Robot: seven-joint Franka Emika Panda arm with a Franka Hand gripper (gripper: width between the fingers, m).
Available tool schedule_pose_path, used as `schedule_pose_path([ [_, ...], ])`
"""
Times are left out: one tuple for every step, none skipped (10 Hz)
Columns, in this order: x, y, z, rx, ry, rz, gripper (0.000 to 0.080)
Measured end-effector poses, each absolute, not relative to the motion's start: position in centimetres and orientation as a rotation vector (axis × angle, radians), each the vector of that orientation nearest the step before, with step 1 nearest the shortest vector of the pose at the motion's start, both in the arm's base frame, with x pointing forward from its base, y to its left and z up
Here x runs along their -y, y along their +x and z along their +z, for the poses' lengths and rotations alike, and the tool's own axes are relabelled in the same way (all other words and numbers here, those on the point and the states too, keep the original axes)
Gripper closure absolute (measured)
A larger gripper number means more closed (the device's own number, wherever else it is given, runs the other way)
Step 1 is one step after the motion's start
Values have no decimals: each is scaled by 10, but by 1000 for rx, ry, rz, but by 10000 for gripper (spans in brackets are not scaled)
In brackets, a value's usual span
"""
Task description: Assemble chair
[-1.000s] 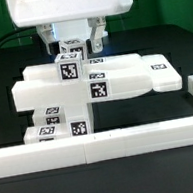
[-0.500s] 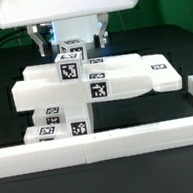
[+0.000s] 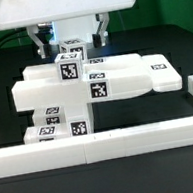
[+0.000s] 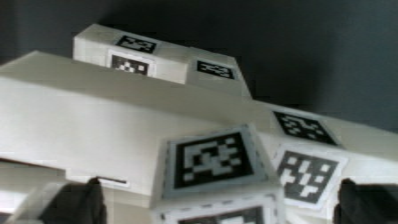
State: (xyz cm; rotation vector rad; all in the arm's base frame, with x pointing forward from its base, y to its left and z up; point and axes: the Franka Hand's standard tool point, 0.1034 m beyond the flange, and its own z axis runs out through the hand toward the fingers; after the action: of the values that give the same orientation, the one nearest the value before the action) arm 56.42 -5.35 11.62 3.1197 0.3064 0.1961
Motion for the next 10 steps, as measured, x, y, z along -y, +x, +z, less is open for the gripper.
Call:
schedule_pose_path([
  [55,564,116,-371,3107,192,151],
  [57,564,116,-362,3107,191,273],
  [57,564,115,-362,3107,190,411],
  [57,564,115,-362,3107,190,518],
  [57,564,115,-321,3113,190,518],
  [57,564,115,-322,3113,190,517],
  [57,564,115,-318,3114,190,517],
  [57,564,115,-153,3134,191,517],
  [57,564,115,35,3144,191,517],
  [57,564,115,226,3143,192,517],
])
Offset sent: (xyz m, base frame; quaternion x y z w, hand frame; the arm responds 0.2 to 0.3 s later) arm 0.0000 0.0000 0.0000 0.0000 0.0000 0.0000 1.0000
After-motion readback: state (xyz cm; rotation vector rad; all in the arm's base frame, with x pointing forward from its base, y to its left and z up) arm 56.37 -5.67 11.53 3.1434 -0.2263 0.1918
